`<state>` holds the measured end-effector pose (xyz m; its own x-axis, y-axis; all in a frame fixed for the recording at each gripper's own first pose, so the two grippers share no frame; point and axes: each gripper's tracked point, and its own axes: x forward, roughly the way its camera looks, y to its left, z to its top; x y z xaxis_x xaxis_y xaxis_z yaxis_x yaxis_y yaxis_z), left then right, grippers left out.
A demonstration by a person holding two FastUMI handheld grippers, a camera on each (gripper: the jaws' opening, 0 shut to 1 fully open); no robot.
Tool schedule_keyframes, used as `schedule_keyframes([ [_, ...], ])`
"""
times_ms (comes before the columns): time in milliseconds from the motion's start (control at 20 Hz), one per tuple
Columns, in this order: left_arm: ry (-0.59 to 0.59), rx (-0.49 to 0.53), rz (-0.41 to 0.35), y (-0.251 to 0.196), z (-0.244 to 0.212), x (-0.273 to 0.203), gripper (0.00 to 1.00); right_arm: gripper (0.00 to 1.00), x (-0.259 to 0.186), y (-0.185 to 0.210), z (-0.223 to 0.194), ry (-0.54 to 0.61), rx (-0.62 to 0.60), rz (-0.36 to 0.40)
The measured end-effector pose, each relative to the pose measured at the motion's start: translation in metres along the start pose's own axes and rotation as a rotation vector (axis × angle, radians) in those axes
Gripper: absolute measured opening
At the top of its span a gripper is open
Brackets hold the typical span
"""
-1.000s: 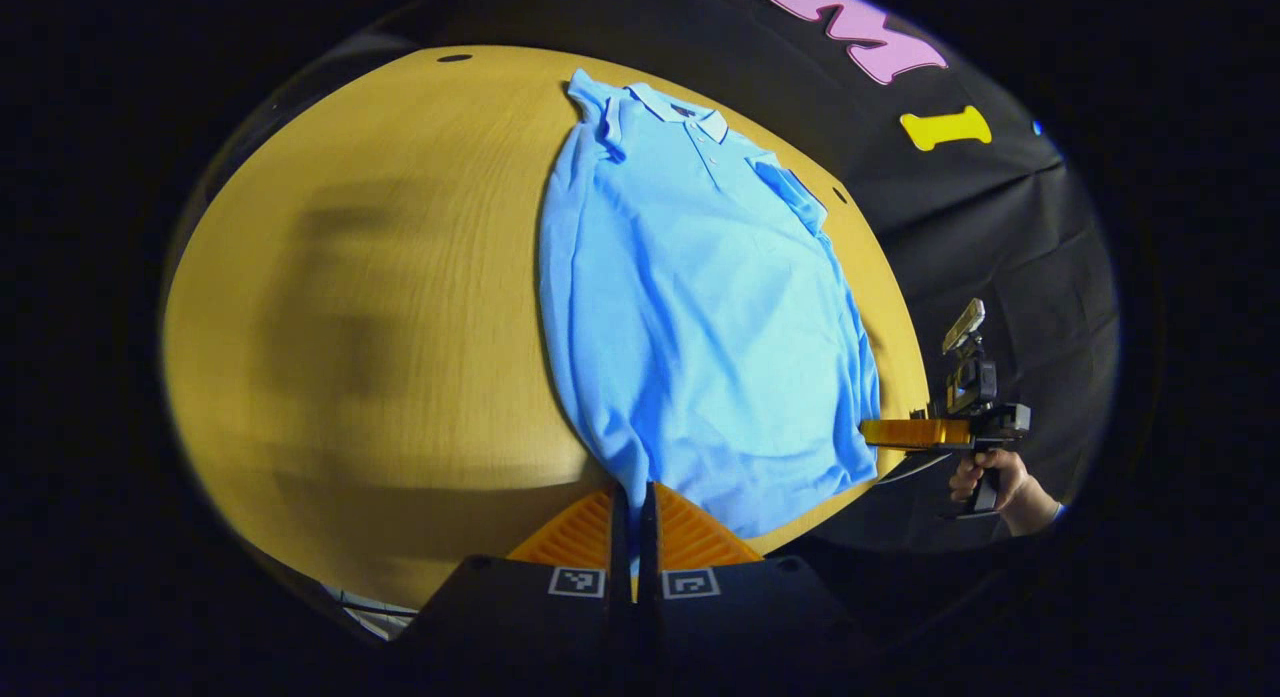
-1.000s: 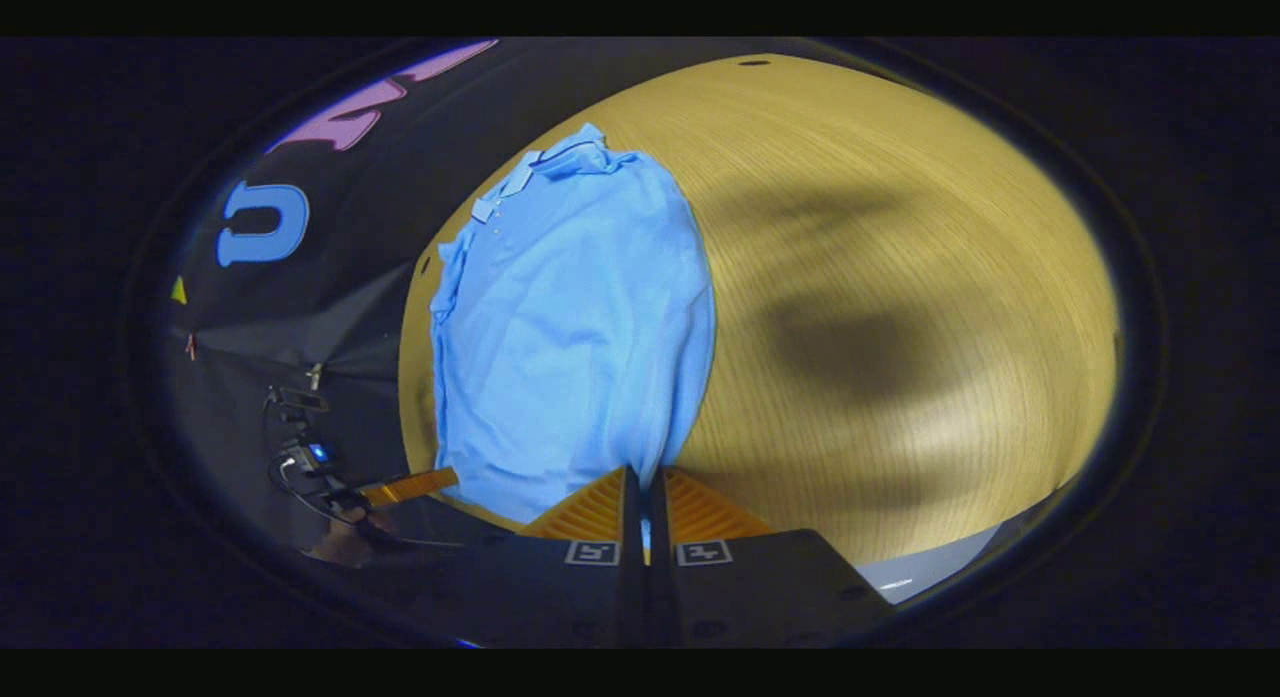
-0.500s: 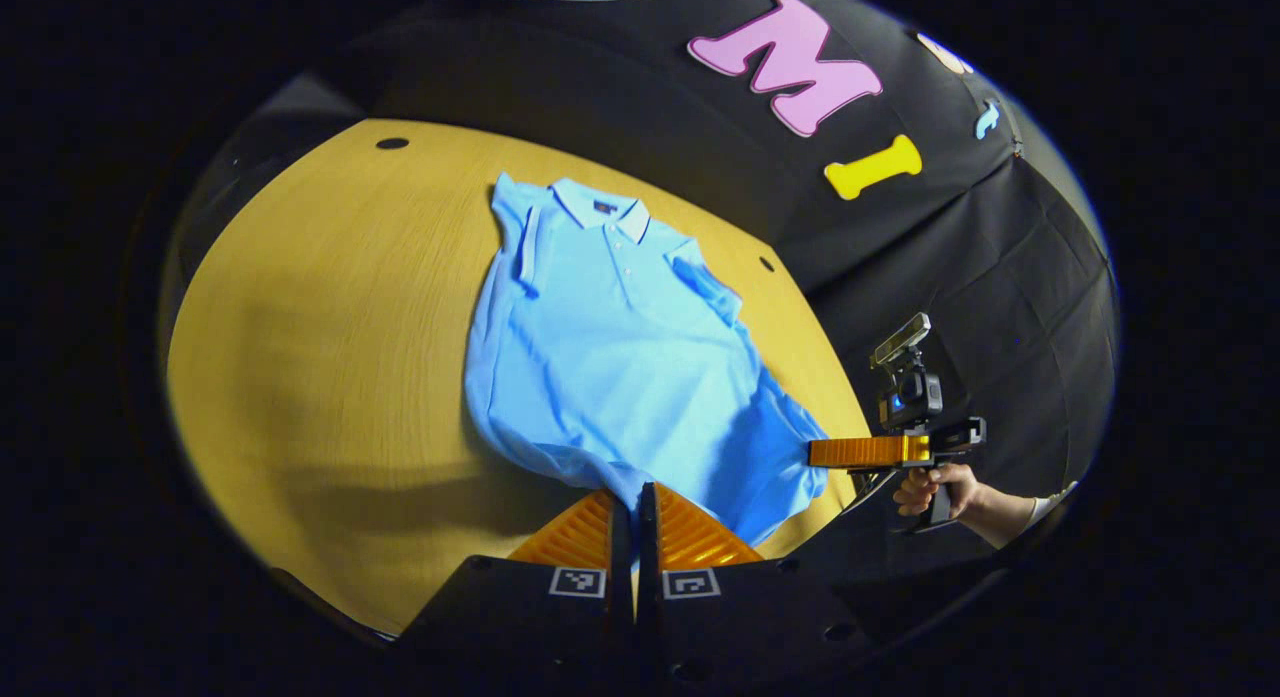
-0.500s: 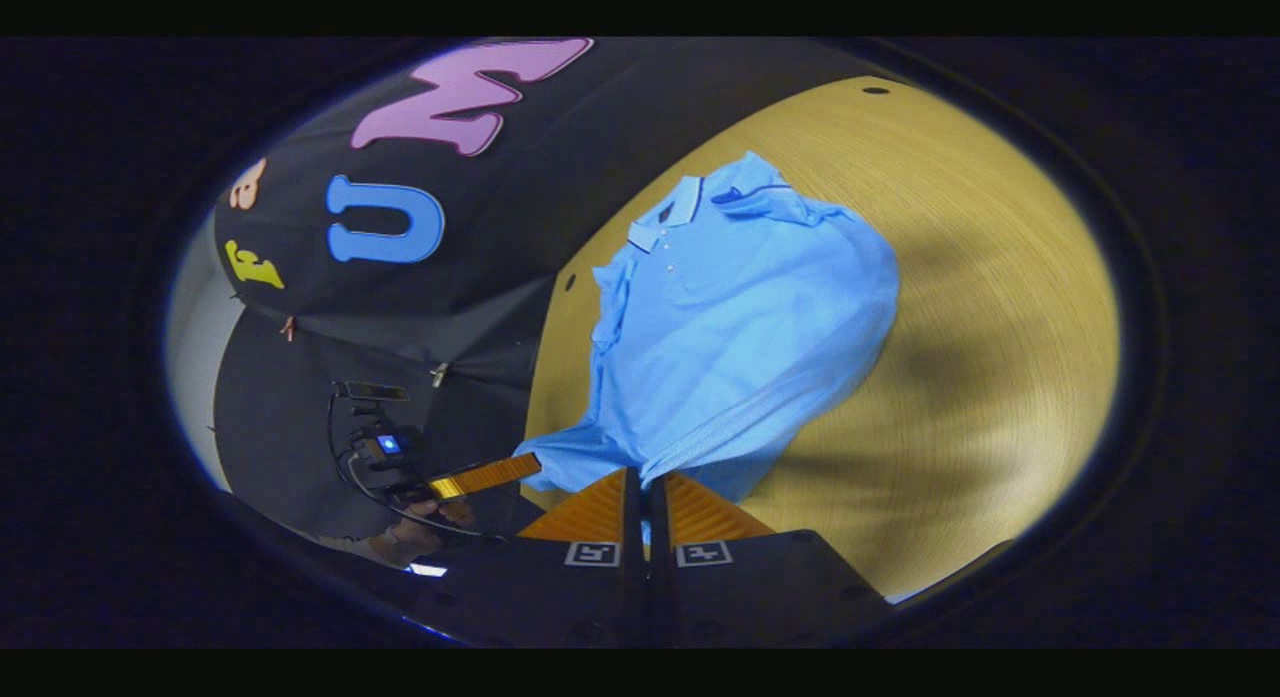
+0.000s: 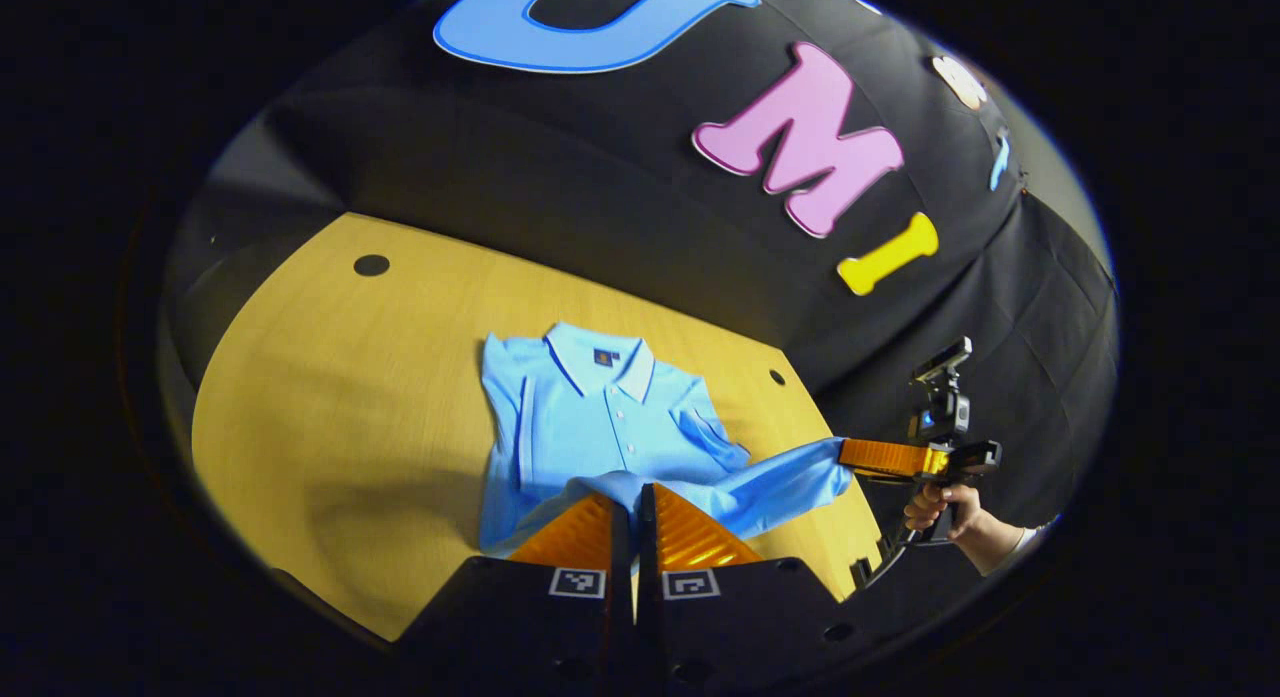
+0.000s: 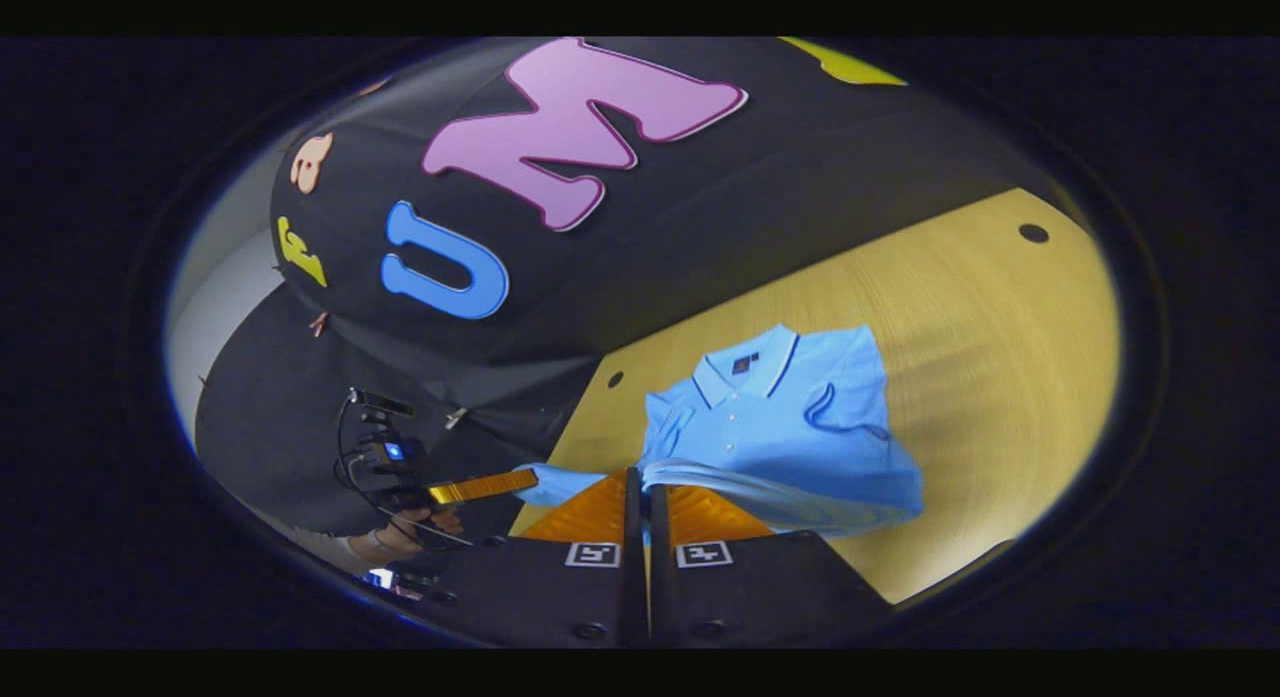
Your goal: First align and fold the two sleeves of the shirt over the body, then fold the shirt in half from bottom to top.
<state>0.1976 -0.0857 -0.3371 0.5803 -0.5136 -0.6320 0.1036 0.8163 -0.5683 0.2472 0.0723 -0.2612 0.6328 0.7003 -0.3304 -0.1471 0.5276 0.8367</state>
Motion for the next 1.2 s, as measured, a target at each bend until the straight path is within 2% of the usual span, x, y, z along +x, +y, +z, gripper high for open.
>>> schedule_keyframes([
  [50, -0.019, 0.007, 0.020, 0.006, 0.016, 0.012, 0.07, 0.06, 0.010, -0.009, 0.017, -0.010, -0.024, -0.015],
  [200, -0.074, -0.012, 0.074, 0.022, 0.067, 0.049, 0.06, 0.05, 0.043, -0.041, 0.069, -0.046, -0.067, -0.062],
  [350, -0.073, -0.006, 0.189, 0.057, 0.104, 0.096, 0.06, 0.05, 0.090, -0.084, 0.106, -0.054, -0.098, -0.154],
  [550, 0.057, 0.042, 0.345, 0.098, 0.087, 0.160, 0.06, 0.05, 0.143, -0.136, 0.103, 0.005, -0.128, -0.300],
  [600, 0.096, 0.049, 0.392, 0.108, 0.078, 0.171, 0.06, 0.12, 0.150, -0.147, 0.094, 0.026, -0.130, -0.332],
  [650, 0.119, 0.047, 0.435, 0.116, 0.070, 0.187, 0.07, 0.06, 0.154, -0.158, 0.086, 0.047, -0.130, -0.362],
  [700, 0.125, 0.041, 0.456, 0.118, 0.068, 0.196, 0.10, 0.07, 0.155, -0.167, 0.080, 0.065, -0.135, -0.385],
  [750, 0.126, 0.035, 0.459, 0.119, 0.065, 0.196, 0.14, 0.03, 0.158, -0.173, 0.078, 0.076, -0.149, -0.400],
  [850, 0.115, 0.046, 0.453, 0.111, 0.068, 0.193, 0.29, 0.22, 0.150, -0.174, 0.081, 0.081, -0.177, -0.402],
  [950, 0.081, 0.101, 0.483, 0.107, 0.077, 0.179, 0.68, 0.61, 0.138, -0.176, 0.087, 0.074, -0.220, -0.429],
  [1000, 0.027, 0.140, 0.493, 0.103, 0.089, 0.167, 0.88, 0.81, 0.128, -0.174, 0.093, 0.058, -0.252, -0.433],
  [1050, -0.025, 0.175, 0.487, 0.093, 0.100, 0.154, 0.91, 0.96, 0.121, -0.169, 0.101, 0.037, -0.288, -0.435],
  [1200, -0.133, 0.250, 0.468, 0.060, 0.119, 0.102, 0.95, 0.98, 0.083, -0.144, 0.120, -0.029, -0.412, -0.447],
])
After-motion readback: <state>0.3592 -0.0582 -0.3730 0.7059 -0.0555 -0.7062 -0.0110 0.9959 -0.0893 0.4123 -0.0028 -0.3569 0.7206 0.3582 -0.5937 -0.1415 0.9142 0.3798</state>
